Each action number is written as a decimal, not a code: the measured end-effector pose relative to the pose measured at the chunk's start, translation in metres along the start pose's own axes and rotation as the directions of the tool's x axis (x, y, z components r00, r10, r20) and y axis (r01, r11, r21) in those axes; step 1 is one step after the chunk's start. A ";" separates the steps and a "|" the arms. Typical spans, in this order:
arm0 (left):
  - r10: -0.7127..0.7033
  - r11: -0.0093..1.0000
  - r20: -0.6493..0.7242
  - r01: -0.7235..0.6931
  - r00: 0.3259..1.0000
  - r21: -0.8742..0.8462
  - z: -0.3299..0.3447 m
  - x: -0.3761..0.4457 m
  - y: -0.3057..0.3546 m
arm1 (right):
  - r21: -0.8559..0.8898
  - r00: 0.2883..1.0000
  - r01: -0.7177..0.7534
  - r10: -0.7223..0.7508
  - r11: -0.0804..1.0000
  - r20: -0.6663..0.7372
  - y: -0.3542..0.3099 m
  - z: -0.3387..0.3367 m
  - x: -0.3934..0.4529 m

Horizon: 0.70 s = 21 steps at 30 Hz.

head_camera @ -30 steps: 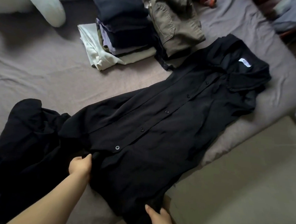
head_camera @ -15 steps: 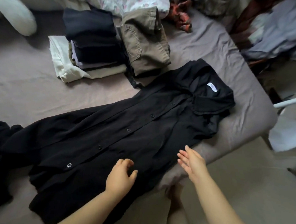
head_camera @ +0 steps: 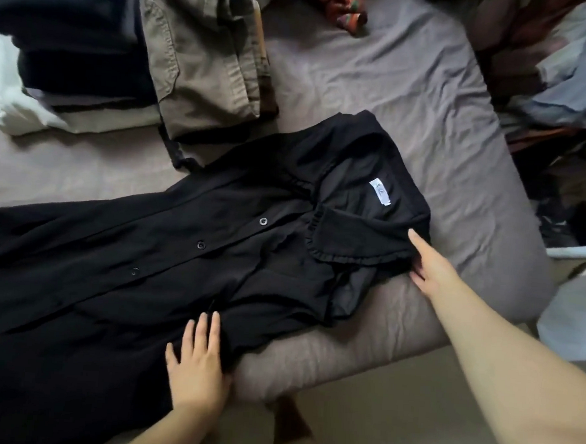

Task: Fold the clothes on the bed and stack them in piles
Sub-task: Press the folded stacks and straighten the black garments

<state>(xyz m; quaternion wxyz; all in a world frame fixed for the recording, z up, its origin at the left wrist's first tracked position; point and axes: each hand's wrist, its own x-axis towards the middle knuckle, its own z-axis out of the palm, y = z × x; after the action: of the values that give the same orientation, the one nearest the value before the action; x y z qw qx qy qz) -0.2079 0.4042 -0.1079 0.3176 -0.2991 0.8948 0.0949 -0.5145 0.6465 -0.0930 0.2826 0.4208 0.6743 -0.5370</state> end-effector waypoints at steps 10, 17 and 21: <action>0.380 0.925 -0.149 -0.377 0.913 0.049 0.011 0.000 -0.044 | -0.497 0.846 0.215 -0.414 0.841 -0.335 -0.028 -0.031 0.020; 0.353 0.930 -0.169 -0.366 0.920 -0.048 0.026 -0.036 -0.053 | -0.282 0.967 -0.028 -0.045 0.959 -0.251 -0.009 -0.067 -0.002; 0.255 0.960 -0.254 -0.276 0.933 -0.047 0.038 -0.049 -0.072 | -0.209 0.970 -0.098 0.047 0.973 -0.237 0.012 -0.060 -0.009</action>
<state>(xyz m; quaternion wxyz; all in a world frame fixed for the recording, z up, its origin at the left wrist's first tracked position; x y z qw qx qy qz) -0.1156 0.3837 -0.1051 0.1762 -0.1976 0.9547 0.1358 -0.4955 0.7025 -0.0755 0.2667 0.4708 0.7417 -0.3962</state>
